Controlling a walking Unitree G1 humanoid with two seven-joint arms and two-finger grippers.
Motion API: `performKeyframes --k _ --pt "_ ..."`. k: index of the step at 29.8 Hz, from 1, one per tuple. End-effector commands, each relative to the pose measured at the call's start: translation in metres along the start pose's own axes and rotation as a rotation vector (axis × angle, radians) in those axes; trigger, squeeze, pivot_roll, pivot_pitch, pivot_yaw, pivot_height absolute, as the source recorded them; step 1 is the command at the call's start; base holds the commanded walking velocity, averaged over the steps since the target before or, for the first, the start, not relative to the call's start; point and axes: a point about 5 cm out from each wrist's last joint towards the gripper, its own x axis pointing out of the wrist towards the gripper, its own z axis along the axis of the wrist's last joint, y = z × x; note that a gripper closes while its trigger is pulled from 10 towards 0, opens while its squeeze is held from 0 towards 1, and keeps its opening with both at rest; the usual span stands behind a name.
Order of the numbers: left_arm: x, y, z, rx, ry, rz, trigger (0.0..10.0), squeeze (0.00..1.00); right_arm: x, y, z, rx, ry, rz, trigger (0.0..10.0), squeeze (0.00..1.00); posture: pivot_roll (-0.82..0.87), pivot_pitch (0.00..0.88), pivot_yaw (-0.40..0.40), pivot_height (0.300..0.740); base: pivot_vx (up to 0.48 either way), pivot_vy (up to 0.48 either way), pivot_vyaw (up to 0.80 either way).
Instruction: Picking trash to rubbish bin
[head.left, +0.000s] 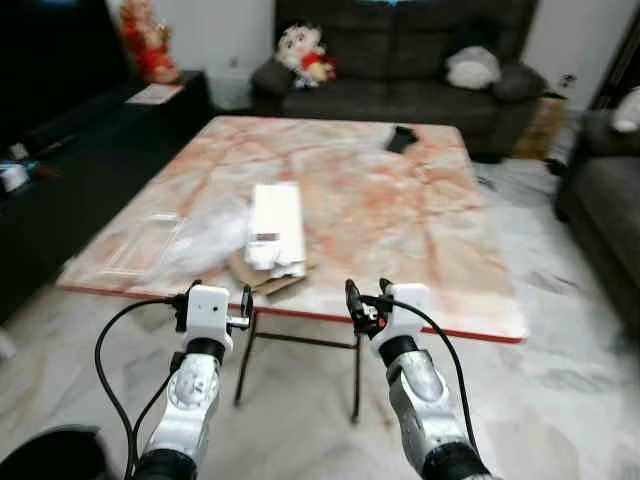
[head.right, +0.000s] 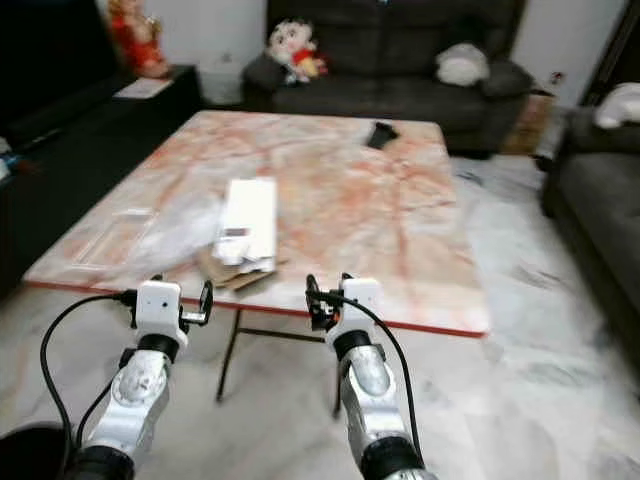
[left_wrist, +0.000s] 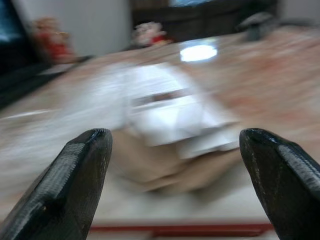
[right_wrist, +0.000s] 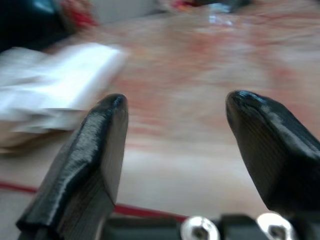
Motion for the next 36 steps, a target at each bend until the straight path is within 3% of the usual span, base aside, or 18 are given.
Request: performKeyframes --k 1,18,31,36 --pt "0.0014 0.0094 0.0017 0.019 -0.009 0.012 10.0 0.0 0.0054 0.009 0.0075 0.016 -0.033 0.016 10.0 0.0 0.16 0.0 -0.02 0.74 0.315 0.0 0.0" --pt "-0.0001 0.0102 0.0032 0.013 -0.017 0.022 10.0 0.0 0.0025 0.0069 0.005 0.023 -0.03 0.003 10.0 0.0 0.17 0.0 -0.026 0.74 0.305 0.0 0.0" --pt "-0.0006 0.0116 0.003 -0.006 -0.01 0.039 10.0 0.0 0.002 0.008 0.0055 -0.011 -0.033 0.017 10.0 0.0 0.17 0.0 -0.029 0.74 0.0 0.0 0.12" --pt "-0.0002 0.011 0.0024 -0.01 -0.001 0.039 10.0 0.0 0.0013 0.0055 0.0049 0.026 -0.032 -0.004 10.0 0.0 0.17 0.0 -0.031 0.74 0.0 0.268 0.25"
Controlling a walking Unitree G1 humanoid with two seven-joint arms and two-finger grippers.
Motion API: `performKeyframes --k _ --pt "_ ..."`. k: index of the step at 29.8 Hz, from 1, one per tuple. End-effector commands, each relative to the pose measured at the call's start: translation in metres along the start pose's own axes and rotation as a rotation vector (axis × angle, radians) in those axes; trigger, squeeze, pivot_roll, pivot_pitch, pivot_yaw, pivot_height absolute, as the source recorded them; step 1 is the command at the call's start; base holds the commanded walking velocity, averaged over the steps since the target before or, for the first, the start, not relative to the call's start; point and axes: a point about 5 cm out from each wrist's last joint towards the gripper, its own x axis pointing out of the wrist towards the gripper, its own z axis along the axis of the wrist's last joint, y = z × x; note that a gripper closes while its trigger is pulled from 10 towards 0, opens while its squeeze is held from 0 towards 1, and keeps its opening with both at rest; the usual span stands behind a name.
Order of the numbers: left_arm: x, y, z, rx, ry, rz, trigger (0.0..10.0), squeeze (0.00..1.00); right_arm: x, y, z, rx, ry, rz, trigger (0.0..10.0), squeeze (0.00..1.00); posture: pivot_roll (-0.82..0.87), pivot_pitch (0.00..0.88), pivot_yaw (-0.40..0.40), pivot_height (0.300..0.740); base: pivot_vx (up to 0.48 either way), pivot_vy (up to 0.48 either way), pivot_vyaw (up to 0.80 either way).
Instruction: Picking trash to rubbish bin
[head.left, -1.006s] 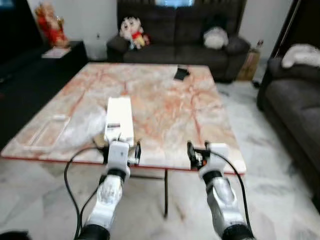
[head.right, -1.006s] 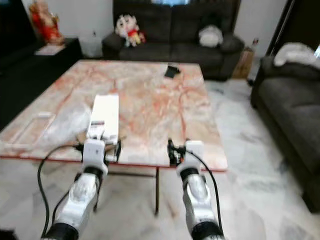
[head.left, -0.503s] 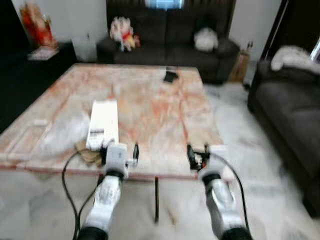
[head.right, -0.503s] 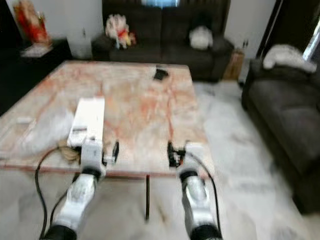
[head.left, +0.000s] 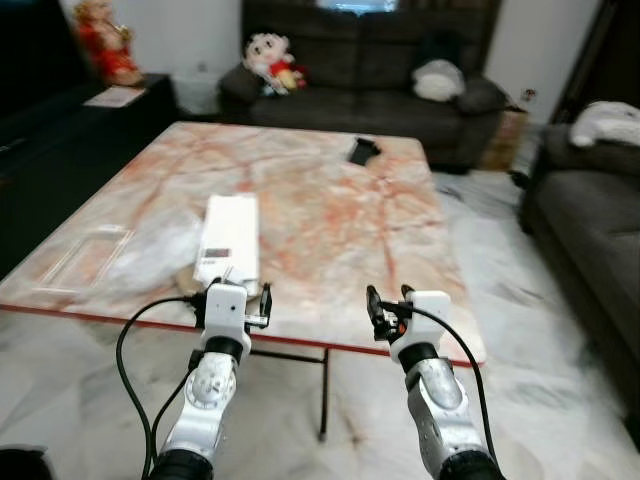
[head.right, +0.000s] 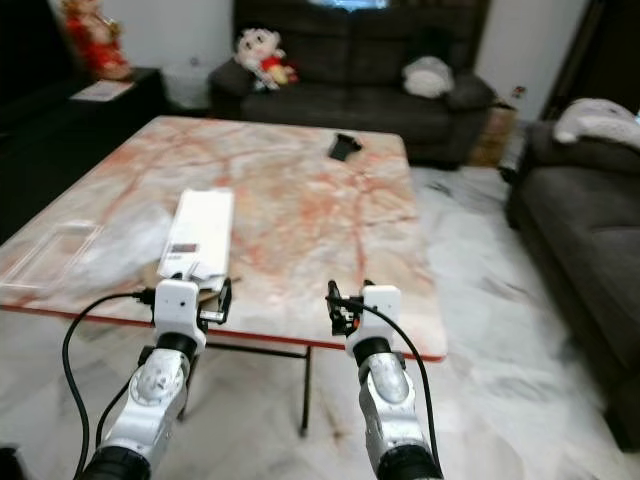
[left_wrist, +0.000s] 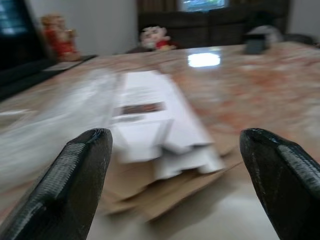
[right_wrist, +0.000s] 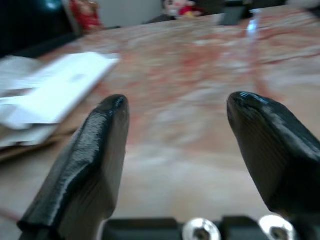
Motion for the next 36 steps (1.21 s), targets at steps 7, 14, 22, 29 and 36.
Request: performKeyframes --k 7,14,22,29,36 --pt "0.002 -0.0037 0.0025 -0.014 -0.001 -0.005 10.0 0.0 0.0009 -0.008 0.005 -0.008 -0.013 -0.022 10.0 0.0 0.17 0.0 -0.031 0.74 0.0 0.48 0.0" --pt "0.0019 -0.0022 0.0018 -0.01 0.003 -0.005 10.0 0.0 0.0008 -0.0082 0.0046 -0.007 -0.01 -0.021 10.0 0.0 0.17 0.0 -0.031 0.74 0.0 0.48 0.0" --pt "0.0027 -0.0021 0.0039 -0.006 -0.005 -0.006 10.0 0.0 0.0004 -0.0085 0.0045 -0.001 -0.01 -0.025 10.0 0.0 0.17 0.006 -0.031 0.74 0.0 0.48 0.0" --pt "0.0028 -0.0023 0.0044 0.001 -0.006 -0.005 10.0 0.0 0.0004 -0.0092 0.0046 -0.003 -0.008 -0.026 10.0 0.0 0.17 0.006 -0.031 0.74 0.0 0.246 0.0" --pt "0.0053 -0.0043 0.0073 0.01 -0.008 -0.014 10.0 0.0 0.0011 -0.0087 0.005 -0.013 -0.005 -0.025 10.0 0.0 0.17 0.007 -0.029 0.74 0.0 0.0 0.0"
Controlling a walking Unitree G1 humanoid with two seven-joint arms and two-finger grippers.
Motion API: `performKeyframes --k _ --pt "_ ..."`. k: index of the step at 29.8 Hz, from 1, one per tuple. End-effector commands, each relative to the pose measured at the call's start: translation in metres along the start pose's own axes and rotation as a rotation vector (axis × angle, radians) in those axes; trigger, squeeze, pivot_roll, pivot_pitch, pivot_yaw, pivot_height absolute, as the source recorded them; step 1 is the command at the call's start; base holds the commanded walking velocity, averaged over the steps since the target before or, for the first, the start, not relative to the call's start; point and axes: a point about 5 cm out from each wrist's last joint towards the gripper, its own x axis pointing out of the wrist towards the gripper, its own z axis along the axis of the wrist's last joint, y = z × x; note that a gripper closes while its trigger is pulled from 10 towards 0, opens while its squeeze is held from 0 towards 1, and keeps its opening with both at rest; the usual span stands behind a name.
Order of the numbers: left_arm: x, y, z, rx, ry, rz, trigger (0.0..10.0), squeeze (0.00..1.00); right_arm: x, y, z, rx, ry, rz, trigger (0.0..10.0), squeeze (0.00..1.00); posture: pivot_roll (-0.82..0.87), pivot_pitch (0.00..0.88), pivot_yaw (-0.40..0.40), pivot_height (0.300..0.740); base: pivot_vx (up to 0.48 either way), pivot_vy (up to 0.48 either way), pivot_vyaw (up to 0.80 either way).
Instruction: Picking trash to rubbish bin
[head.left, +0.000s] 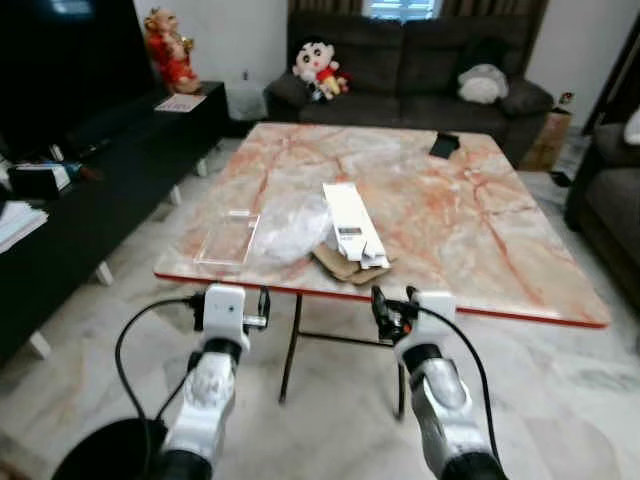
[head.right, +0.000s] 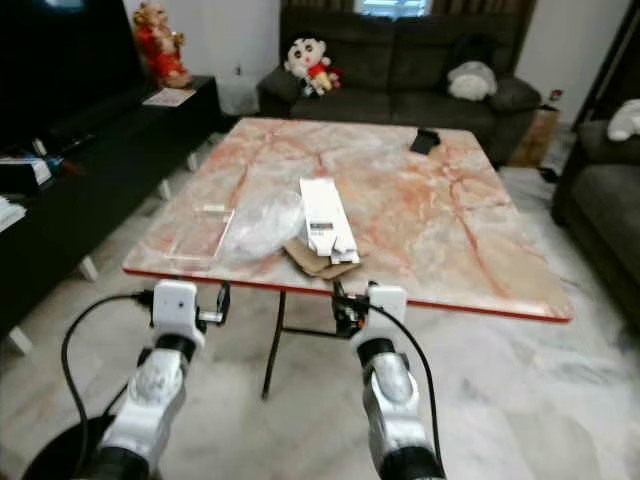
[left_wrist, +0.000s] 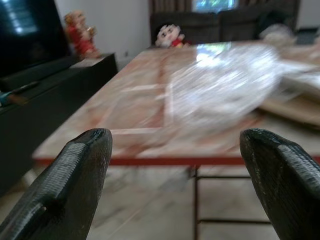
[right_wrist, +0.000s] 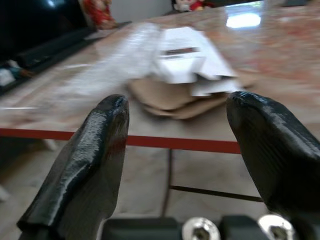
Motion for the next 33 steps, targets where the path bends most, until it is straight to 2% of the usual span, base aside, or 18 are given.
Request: performKeyframes --k 1,8,19,24,29,33 --pt "0.0022 -0.0043 0.0043 0.003 -0.009 -0.006 10.0 0.0 0.0019 -0.0027 0.0037 -0.017 -0.005 -0.004 10.0 0.0 0.17 0.007 -0.029 0.74 0.0 0.0 0.0" --pt "0.0056 -0.0056 0.0109 0.012 -0.032 -0.019 10.0 0.0 0.0024 -0.0013 0.0037 -0.008 -0.003 0.003 10.0 0.0 0.17 0.008 -0.029 0.74 0.083 0.0 0.0" --pt "0.0058 -0.0066 0.0115 0.011 -0.03 -0.027 10.0 0.0 0.004 -0.0005 0.0042 -0.008 0.007 0.005 10.0 0.0 0.17 0.005 -0.027 0.74 0.473 0.0 0.0" --pt "0.0059 -0.0067 0.0119 0.01 -0.03 -0.03 10.0 0.0 0.0044 -0.0003 0.0048 -0.007 0.006 0.008 10.0 0.0 0.17 0.0 -0.026 0.74 0.48 0.0 -0.64" --pt "0.0058 -0.0064 0.0112 0.009 -0.028 -0.031 10.0 0.0 0.0049 -0.0004 0.0055 -0.015 0.004 0.007 10.0 0.0 0.17 0.0 -0.026 0.74 0.48 0.0 0.0" --pt "0.0057 -0.0066 0.0112 0.007 -0.028 -0.035 10.0 0.0 0.0061 0.0008 0.0053 0.016 0.009 0.007 10.0 0.0 0.17 0.0 -0.026 0.74 0.48 0.0 -0.2"
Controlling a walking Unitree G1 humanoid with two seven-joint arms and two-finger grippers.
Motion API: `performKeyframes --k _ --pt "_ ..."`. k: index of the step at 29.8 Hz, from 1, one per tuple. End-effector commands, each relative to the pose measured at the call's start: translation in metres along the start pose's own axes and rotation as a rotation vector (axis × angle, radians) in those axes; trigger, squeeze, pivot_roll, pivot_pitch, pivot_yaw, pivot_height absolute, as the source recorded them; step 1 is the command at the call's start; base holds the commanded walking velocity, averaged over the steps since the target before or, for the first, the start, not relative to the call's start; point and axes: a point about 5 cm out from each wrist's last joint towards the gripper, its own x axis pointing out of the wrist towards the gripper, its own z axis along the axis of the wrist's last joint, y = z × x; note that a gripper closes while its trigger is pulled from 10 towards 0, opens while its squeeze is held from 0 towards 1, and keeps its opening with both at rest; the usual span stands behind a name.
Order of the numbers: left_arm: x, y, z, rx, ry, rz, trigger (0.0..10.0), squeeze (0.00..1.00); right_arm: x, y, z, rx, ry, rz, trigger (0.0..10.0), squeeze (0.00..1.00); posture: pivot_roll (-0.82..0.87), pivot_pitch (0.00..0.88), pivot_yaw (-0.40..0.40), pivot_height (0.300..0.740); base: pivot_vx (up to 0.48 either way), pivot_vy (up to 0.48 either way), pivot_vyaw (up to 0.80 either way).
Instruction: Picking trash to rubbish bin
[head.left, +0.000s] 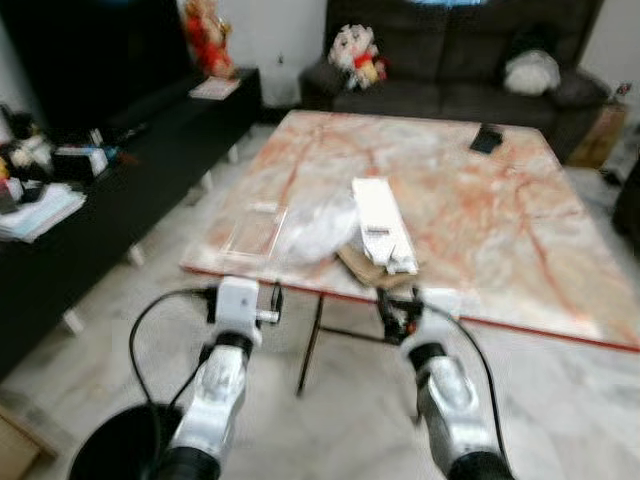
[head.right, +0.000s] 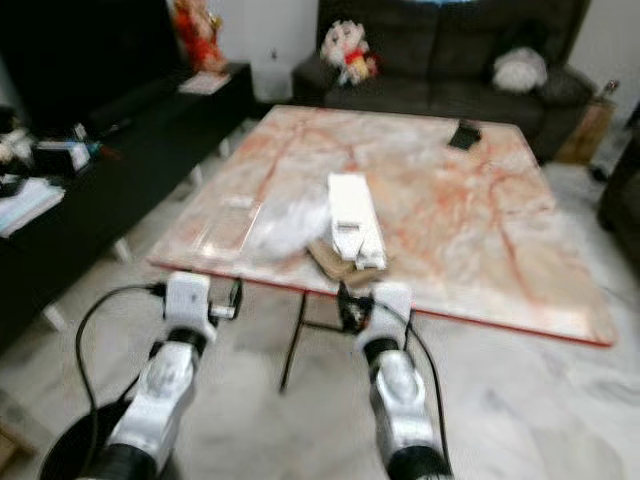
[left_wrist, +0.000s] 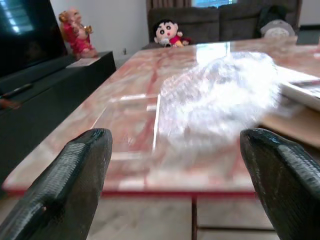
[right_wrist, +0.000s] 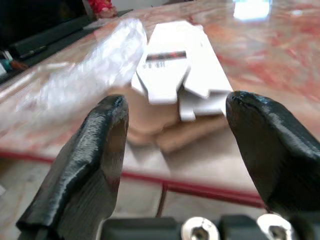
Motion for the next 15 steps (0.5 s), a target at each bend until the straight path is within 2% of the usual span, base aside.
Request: performKeyframes --k 1,3,7,15 --pt "0.0008 0.0079 0.0015 0.014 -0.006 0.018 10.0 0.0 0.0048 0.0112 0.0036 0.021 -0.008 0.029 10.0 0.0 0.17 0.0 -0.026 0.74 0.48 0.0 -0.8" --pt "0.0005 0.007 0.0012 0.011 -0.006 0.014 10.0 0.0 0.0048 0.0103 0.0044 -0.011 -0.013 0.03 10.0 0.0 0.17 0.0 -0.027 0.74 0.472 0.0 -0.72" --pt "0.0005 0.0065 0.0012 0.011 -0.006 0.013 10.0 0.0 0.0046 0.0099 0.0044 0.001 -0.015 0.028 10.0 0.0 0.17 0.0 -0.027 0.74 0.465 0.0 -0.63" --pt "-0.0007 0.007 0.003 0.001 -0.022 0.014 10.0 0.0 0.0033 0.0126 0.0036 0.003 -0.021 0.04 10.0 0.0 0.17 0.0 -0.031 0.74 0.0 0.0 0.0"
